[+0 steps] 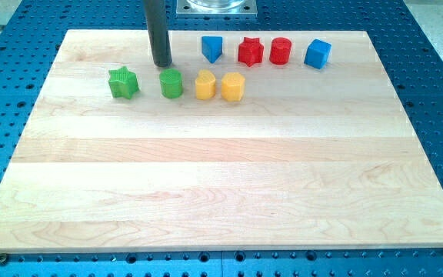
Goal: Place the green circle vertically below the yellow heart
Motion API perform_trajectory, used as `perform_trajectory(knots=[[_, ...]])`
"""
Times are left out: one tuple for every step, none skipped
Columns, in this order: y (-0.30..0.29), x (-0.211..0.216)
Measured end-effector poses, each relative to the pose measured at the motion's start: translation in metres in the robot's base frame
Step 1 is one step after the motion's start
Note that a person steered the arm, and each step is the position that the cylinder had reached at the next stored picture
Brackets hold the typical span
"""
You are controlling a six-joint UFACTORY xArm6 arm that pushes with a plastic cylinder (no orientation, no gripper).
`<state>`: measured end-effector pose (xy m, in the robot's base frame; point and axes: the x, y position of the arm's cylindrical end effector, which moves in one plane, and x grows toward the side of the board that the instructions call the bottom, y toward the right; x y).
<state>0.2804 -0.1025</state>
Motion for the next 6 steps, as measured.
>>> perform_trajectory(knots=[[0.000,0.000],[0.002,0.005],[0.003,0.024],[0.009,0.056],[0.012,0.064],[0.046,0.094]])
